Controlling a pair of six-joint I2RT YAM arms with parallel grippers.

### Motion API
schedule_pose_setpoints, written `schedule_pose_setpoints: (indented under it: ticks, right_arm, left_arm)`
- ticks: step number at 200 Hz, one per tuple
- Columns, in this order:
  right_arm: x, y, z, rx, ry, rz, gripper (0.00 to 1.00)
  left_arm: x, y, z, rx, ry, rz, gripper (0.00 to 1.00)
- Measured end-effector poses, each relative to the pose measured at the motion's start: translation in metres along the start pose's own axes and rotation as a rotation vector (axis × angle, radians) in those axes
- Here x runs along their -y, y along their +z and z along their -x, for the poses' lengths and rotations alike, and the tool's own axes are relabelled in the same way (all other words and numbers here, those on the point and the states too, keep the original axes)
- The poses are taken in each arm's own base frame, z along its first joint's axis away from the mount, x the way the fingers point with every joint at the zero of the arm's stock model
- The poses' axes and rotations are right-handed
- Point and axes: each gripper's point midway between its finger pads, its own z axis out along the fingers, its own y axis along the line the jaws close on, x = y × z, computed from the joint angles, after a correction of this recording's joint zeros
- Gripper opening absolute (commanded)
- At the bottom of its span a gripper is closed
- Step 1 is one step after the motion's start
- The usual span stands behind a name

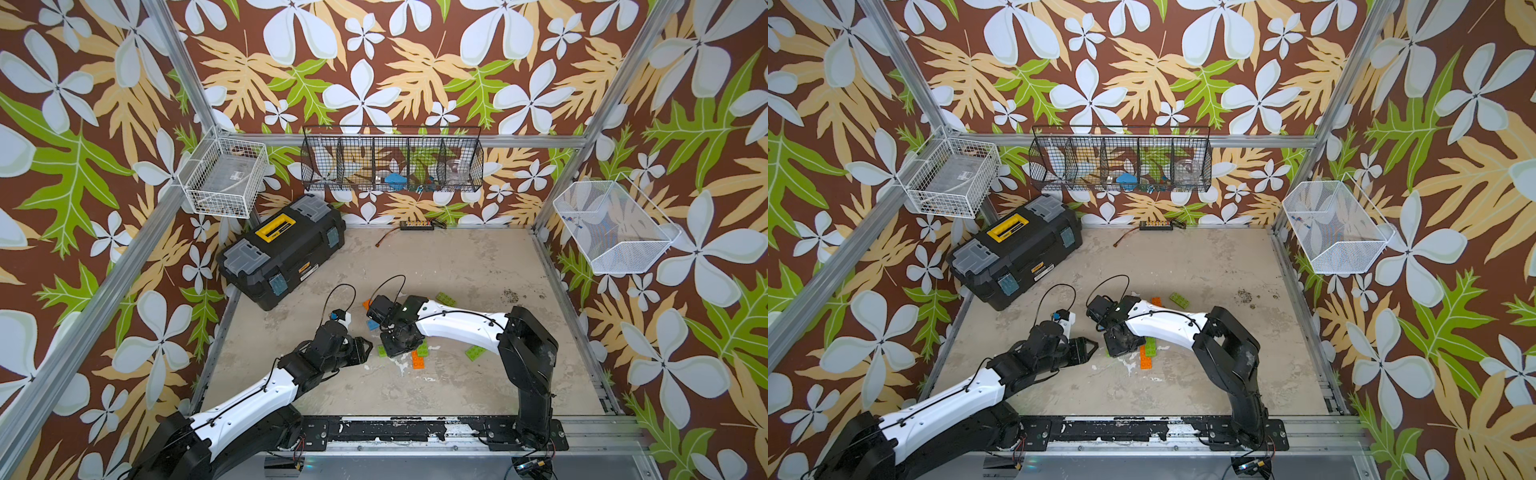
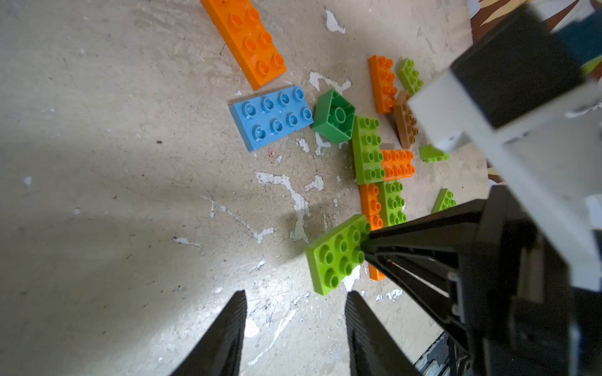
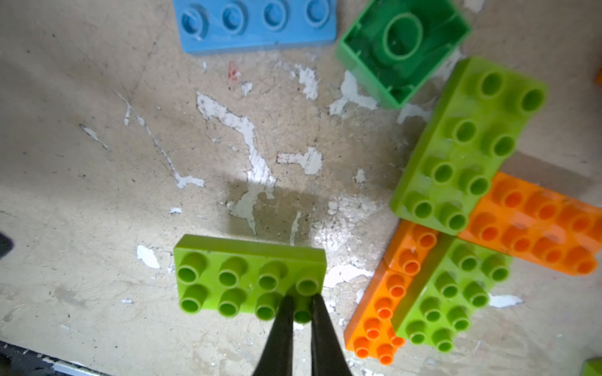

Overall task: Assemble a small pinwheel with lego
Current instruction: Pick up the lego brick from the center of the board, then assemble the lego brick with the lego brick.

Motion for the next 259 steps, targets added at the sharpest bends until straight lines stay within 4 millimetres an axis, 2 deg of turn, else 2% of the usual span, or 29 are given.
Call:
schedule_pose_setpoints:
  ticks: [26, 64, 113, 259]
  right_arm:
    - [0.021, -0.002, -0.002, -0.002, 0.039, -0.021, 0.12]
    - [0.042, -0.002, -0.002, -0.003, 0.081, -0.041, 0.12]
    - [0.040, -0.001, 0.006, 0.010, 0.090, -0.031, 0.12]
    - [0.051, 0.013, 0.002, -0.024, 0.110, -0.065, 0.12]
  left_arm:
    - [0.018, 0.005, -0.003, -0.023, 0.047, -0.043, 0.53]
    - [0.028, 0.014, -0.010, -0.053, 0.074, -0.064, 0.53]
    - [0.032, 0.015, -0.007, -0.047, 0.080, -0.072, 0.53]
    - [0.031, 0.015, -0.007, -0.047, 0.084, -0.071, 0.53]
